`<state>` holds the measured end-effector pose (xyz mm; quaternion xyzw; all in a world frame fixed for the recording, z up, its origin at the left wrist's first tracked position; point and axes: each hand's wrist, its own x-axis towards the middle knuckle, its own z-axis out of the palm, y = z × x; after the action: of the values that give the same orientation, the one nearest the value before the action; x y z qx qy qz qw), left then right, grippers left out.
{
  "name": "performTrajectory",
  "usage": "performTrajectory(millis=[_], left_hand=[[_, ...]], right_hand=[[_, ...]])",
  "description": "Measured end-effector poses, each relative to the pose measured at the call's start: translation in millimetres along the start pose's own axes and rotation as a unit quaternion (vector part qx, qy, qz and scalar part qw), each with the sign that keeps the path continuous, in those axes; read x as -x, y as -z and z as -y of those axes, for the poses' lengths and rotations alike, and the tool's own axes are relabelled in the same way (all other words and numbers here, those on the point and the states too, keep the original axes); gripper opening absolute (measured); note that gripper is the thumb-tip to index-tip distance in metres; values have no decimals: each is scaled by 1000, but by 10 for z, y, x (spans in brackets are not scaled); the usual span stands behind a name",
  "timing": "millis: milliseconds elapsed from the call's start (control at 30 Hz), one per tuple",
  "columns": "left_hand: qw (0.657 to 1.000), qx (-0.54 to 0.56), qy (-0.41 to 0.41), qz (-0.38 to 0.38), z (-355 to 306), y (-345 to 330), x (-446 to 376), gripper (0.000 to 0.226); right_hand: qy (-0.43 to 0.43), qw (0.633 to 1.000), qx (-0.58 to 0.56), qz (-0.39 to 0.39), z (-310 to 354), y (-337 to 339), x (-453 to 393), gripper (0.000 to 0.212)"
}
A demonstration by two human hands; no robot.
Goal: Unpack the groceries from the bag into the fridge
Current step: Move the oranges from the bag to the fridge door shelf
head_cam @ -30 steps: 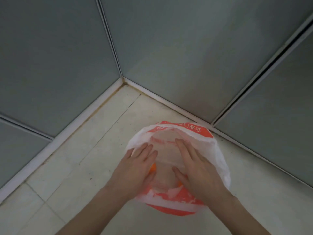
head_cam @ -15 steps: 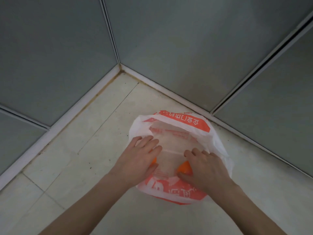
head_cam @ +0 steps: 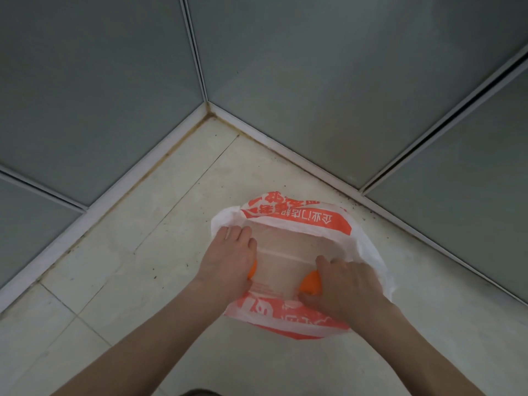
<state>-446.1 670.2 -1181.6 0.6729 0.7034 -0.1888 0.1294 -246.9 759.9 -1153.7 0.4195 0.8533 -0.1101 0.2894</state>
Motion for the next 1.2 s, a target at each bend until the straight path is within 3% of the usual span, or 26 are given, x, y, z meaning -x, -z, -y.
performTrajectory(millis=[333, 533, 733, 900, 1033, 1200], left_hand=[[980, 124, -18, -155, -83, -56, -12, 67], [934, 191, 20, -302, -162, 103, 84, 69], [890, 257, 27, -375, -169, 320, 188, 70], [874, 307, 11, -378, -92, 613, 347, 76], [850, 442, 48, -284, -38, 984, 475, 78], [800, 541, 115, -230, -122, 1195, 625, 87]], right_hand=[[24, 993, -92, -72, 17, 36, -43, 61], [28, 980, -144, -137, -50, 176, 111, 70], [20, 966, -164, -197, -118, 396, 286, 73], [29, 953, -203, -225, -168, 646, 377, 78], [32, 945, -228, -232, -217, 917, 519, 78], [29, 947, -239, -211, -296, 1307, 830, 77]])
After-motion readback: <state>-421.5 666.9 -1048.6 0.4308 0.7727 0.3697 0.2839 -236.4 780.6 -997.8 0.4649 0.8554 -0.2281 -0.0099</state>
